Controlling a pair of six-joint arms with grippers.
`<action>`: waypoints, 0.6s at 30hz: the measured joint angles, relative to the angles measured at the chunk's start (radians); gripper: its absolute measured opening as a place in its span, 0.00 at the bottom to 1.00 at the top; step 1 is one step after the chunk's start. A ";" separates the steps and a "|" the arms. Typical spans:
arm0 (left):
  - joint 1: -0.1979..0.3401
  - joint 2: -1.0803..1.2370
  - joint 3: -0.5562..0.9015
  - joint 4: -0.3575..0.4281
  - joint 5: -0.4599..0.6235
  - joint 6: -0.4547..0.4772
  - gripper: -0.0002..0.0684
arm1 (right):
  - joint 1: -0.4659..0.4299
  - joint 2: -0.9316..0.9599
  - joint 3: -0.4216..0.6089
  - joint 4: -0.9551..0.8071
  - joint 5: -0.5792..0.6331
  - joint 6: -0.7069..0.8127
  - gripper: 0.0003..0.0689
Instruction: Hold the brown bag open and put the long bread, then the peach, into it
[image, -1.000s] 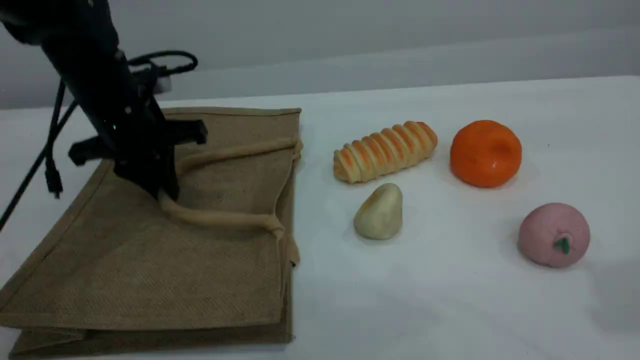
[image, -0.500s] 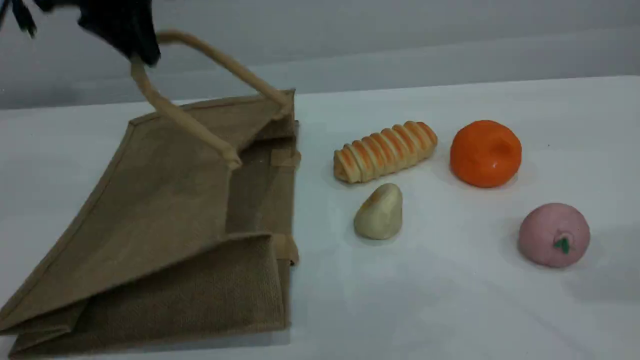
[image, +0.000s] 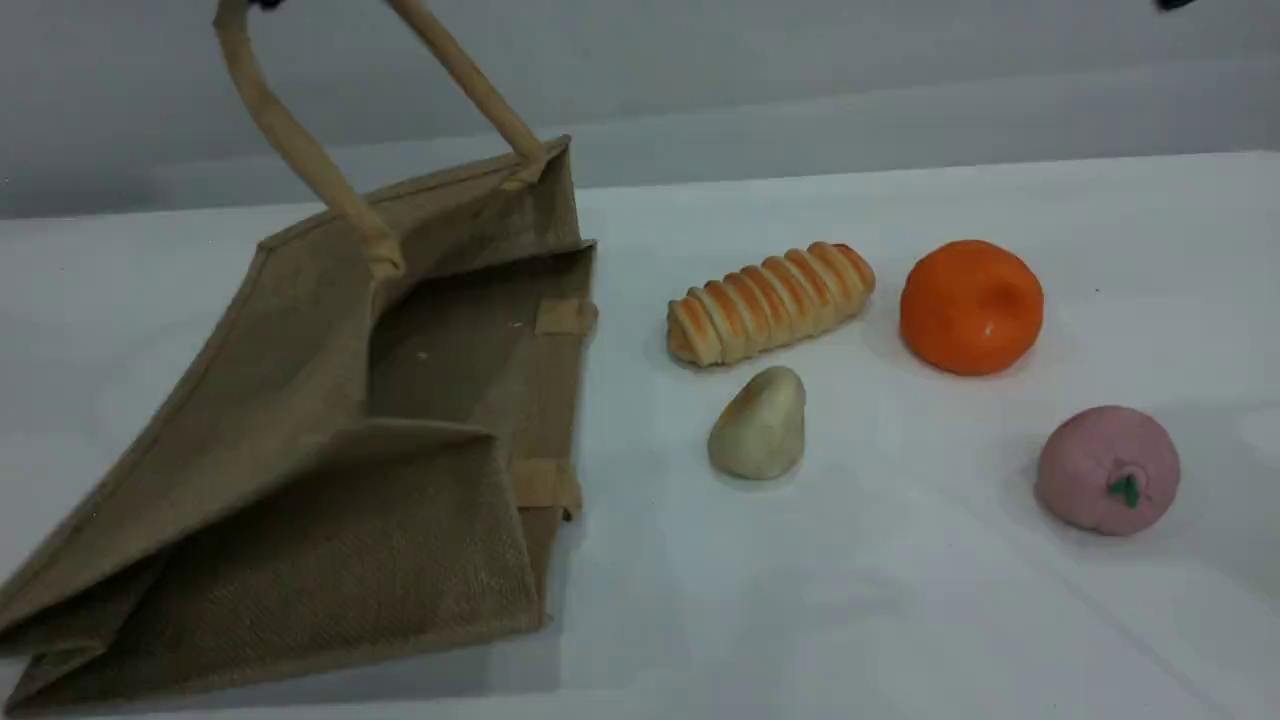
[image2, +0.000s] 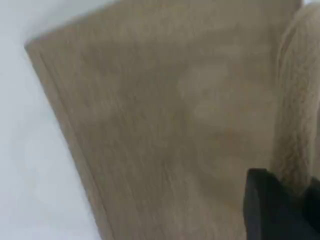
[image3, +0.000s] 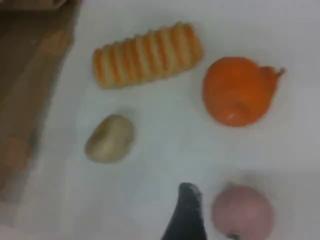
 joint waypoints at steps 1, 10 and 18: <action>0.000 0.000 -0.015 -0.011 0.000 0.017 0.14 | 0.000 0.015 0.000 0.023 0.000 -0.022 0.80; 0.000 -0.001 -0.134 -0.093 -0.003 0.178 0.14 | 0.000 0.112 0.000 0.249 0.003 -0.188 0.80; 0.000 -0.001 -0.155 -0.195 -0.004 0.348 0.14 | 0.000 0.183 -0.006 0.449 0.018 -0.257 0.80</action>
